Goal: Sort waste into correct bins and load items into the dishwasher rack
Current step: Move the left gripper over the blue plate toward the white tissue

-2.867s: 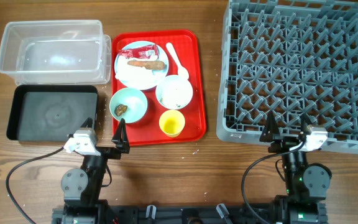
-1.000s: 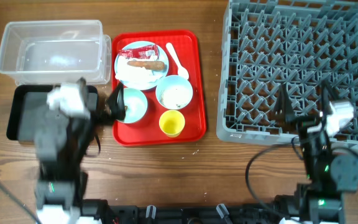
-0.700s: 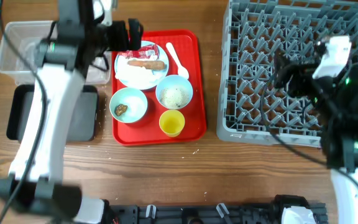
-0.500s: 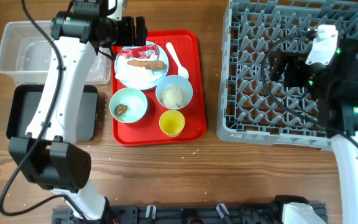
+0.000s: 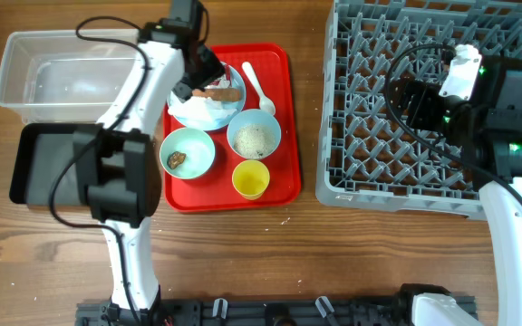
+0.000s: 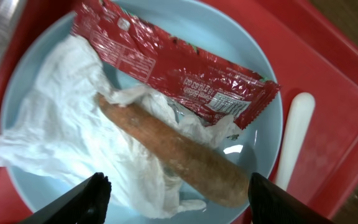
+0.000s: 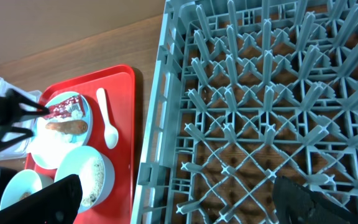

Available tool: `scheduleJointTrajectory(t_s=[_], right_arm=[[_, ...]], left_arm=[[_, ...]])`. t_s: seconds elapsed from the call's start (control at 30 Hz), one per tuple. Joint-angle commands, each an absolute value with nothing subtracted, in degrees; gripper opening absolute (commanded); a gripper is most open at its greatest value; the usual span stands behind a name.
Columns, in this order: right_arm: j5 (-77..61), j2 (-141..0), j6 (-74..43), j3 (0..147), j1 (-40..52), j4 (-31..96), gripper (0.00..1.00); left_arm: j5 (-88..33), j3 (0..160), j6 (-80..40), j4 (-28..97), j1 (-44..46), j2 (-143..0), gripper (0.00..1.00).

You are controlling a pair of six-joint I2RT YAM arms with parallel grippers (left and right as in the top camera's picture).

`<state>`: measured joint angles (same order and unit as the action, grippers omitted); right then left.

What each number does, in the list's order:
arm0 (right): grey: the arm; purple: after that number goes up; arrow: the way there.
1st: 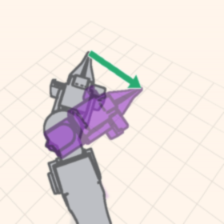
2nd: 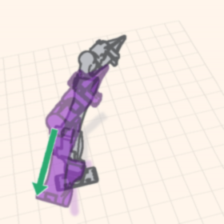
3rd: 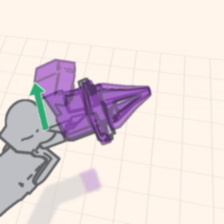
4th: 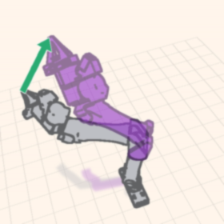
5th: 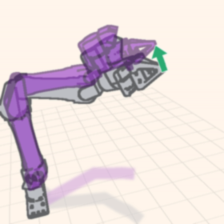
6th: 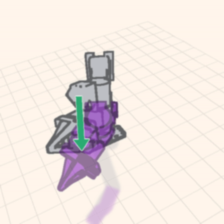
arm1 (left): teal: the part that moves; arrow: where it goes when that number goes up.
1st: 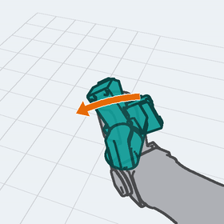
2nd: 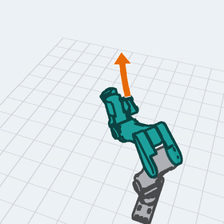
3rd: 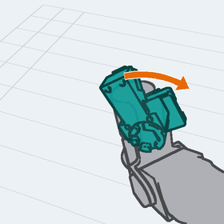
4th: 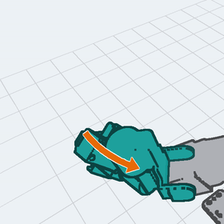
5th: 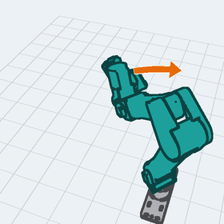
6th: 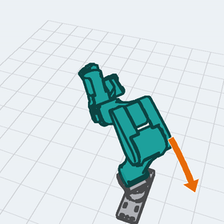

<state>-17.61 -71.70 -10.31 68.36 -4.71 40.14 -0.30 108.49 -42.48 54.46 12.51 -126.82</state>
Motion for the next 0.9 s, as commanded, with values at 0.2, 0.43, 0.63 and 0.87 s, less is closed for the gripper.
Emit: scheduleJointTrajectory(t_s=[0.2,0.43,0.63,0.87], right_arm=[[-18.52,-72.01,-10.87,69.36,-4.78,40.71,1.00],[-18.52,-72.01,-10.90,69.36,-4.78,40.80,1.00],[-17.87,-72.03,-10.87,69.36,-4.78,40.77,1.00],[-17.89,-72.03,-10.87,69.36,-4.78,40.77,1.00]], left_arm=[[6.55,108.77,-48.49,48.82,16.34,-134.26,0.62],[6.55,108.57,-48.23,49.06,16.40,-134.98,0.39],[4.08,108.47,-48.25,49.54,16.38,-133.95,0.13],[4.49,108.47,-43.03,54.26,16.23,-123.74,0.16]])
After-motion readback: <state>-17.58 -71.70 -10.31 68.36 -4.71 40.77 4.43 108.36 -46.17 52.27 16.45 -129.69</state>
